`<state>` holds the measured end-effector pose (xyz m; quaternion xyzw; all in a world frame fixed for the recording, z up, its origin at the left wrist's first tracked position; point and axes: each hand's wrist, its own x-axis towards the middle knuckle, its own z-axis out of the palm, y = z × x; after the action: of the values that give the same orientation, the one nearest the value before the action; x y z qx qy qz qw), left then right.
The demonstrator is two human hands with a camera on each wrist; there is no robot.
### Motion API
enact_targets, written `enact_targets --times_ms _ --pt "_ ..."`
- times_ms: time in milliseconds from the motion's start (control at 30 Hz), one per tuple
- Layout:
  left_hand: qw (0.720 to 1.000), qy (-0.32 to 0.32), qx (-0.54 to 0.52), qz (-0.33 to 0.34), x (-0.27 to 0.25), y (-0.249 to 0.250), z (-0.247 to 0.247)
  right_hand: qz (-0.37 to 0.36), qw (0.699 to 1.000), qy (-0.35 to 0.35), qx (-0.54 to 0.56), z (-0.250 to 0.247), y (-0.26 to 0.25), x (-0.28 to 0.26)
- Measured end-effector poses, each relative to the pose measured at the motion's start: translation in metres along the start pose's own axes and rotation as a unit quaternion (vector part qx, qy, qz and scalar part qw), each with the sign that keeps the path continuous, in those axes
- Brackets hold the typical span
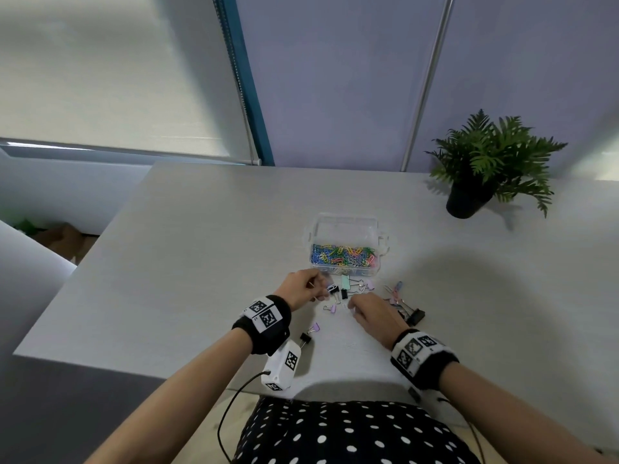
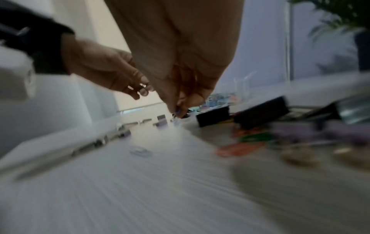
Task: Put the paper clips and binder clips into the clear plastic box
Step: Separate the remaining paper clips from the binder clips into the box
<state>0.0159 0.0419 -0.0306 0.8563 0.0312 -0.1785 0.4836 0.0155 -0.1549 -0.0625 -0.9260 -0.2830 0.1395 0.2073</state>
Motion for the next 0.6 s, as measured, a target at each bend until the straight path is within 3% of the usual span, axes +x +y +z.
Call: enact_targets --times_ms 100,200,333,433,600 --pt "1.0 0.005 -0.011 -0.001 0.001 0.001 0.001 0.079 0.996 0.014 0.041 0.006 -0.013 0.018" --pt "1.0 0.002 -0.029 0.008 0.0 0.004 -0.003 0.099 0.995 0.009 0.009 0.016 -0.018 0.029" --pt "1.0 -0.003 -0.029 0.002 -0.001 0.005 -0.011 0.082 0.996 0.017 -0.01 0.027 -0.014 0.029" --pt "1.0 0.008 0.026 -0.013 0.006 0.007 -0.014 0.062 0.998 0.012 -0.027 0.026 -0.012 0.024" --pt "0.989 0.049 0.137 0.022 0.036 0.029 -0.019 0.004 0.999 -0.019 -0.046 0.02 -0.013 0.005"
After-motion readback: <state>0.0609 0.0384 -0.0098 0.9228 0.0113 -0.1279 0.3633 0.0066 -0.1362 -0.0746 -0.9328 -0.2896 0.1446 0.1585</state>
